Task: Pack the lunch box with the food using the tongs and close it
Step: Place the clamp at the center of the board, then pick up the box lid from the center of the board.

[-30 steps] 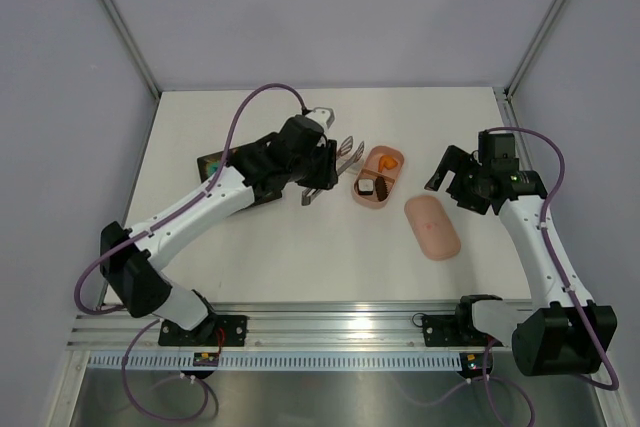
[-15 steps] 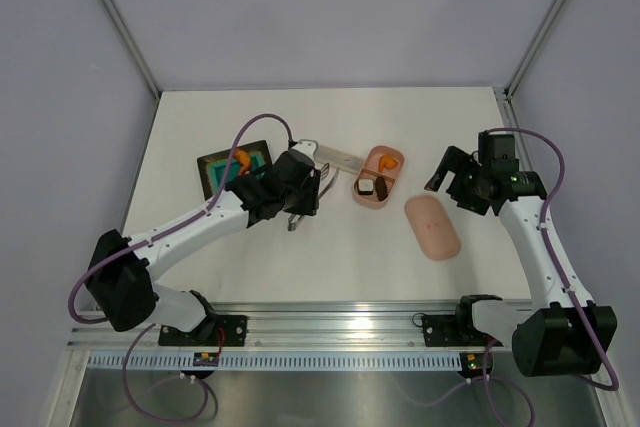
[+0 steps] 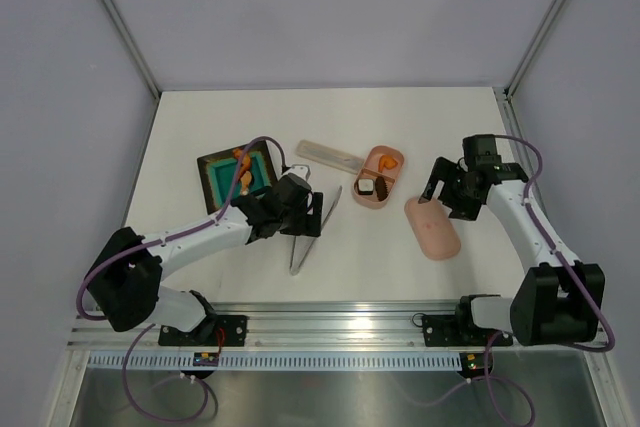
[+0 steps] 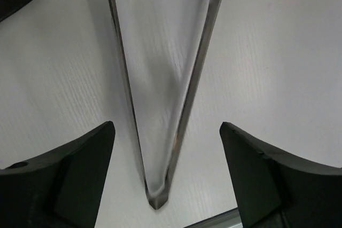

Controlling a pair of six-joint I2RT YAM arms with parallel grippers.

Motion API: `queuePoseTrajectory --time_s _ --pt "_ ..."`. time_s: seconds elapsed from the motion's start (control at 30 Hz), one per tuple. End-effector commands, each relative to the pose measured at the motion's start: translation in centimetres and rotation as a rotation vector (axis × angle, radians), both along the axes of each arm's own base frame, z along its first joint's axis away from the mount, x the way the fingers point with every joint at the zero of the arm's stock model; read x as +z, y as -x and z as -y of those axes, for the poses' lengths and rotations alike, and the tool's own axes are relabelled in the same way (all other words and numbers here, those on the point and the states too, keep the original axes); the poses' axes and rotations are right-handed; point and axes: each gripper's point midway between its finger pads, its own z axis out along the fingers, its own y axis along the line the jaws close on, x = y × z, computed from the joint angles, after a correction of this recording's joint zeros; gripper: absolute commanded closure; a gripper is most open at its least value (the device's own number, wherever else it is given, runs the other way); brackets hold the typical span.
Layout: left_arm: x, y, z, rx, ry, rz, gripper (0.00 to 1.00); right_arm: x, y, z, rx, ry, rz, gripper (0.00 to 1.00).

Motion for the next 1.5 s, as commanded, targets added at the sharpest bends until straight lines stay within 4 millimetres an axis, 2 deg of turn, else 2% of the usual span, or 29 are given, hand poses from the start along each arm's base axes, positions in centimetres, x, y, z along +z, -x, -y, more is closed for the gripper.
queuePoseTrajectory --time_s 0.0,0.07,0.1,0.2,0.27,0.37,0.4,0.5,0.63,0.8,0.87,0.93,0.97,1.1,1.2,1.27,1.47 --pt "0.9 -0.9 1.1 0.031 0.061 0.046 0.11 -0.7 -0.8 -0.2 0.050 0.115 -0.026 0.11" --pt "0.8 -0.9 0.8 0.037 0.051 0.044 0.10 -1.8 -0.8 -0.5 0.074 0.167 -0.069 0.18" --pt "0.8 -0.9 0.8 0.038 0.049 0.044 0.10 -2.1 -0.9 -0.5 0.076 0.191 -0.075 0.24" --pt "2.0 -1.3 0.6 0.050 0.049 0.068 0.09 -3.5 -0.8 -1.7 0.121 0.212 -0.111 0.32" --pt "3.5 -1.6 0.2 0.070 0.046 0.096 0.08 -5.0 -0.4 -2.5 0.158 0.193 -0.155 0.33" --pt "7.5 -2.6 0.3 0.096 0.082 0.166 0.08 -7.2 0.0 -2.7 0.175 0.201 -0.207 0.37" --pt "9.1 -2.9 0.4 0.104 0.107 0.195 0.08 -7.6 0.2 -2.9 0.174 0.201 -0.221 0.38" --pt "12.4 -3.1 0.4 0.096 0.155 0.259 0.05 -8.5 0.1 -3.5 0.183 0.215 -0.238 0.45" --pt "14.3 -3.0 0.4 0.083 0.174 0.277 0.05 -9.7 -0.5 -3.7 0.180 0.234 -0.253 0.52" --pt "16.0 -2.6 1.1 0.059 0.219 0.274 0.05 -11.6 -0.5 -3.0 0.177 0.281 -0.297 0.59" --pt "17.0 -2.5 1.1 0.055 0.241 0.285 0.05 -12.0 -0.5 -2.9 0.181 0.291 -0.303 0.68" --pt "17.4 -2.4 1.1 0.050 0.245 0.291 0.04 -12.0 -0.5 -3.1 0.183 0.278 -0.299 0.88" --pt "17.8 -2.4 1.2 0.045 0.253 0.295 0.05 -11.5 -0.7 -3.2 0.177 0.271 -0.282 0.99" --pt "17.8 -1.9 2.1 -0.011 0.258 0.259 0.03 -9.4 -1.2 -3.9 0.139 0.219 -0.207 1.00" --pt "17.2 -1.5 3.1 -0.058 0.281 0.234 0.03 -6.7 -1.8 -4.4 0.104 0.175 -0.124 1.00" --pt "16.1 -1.0 4.3 -0.124 0.290 0.192 0.03 -4.8 -2.0 -4.8 0.077 0.139 -0.069 1.00" --pt "12.4 1.5 8.2 -0.253 0.358 0.020 0.02 -0.9 -2.3 -5.7 0.004 0.045 0.021 1.00"
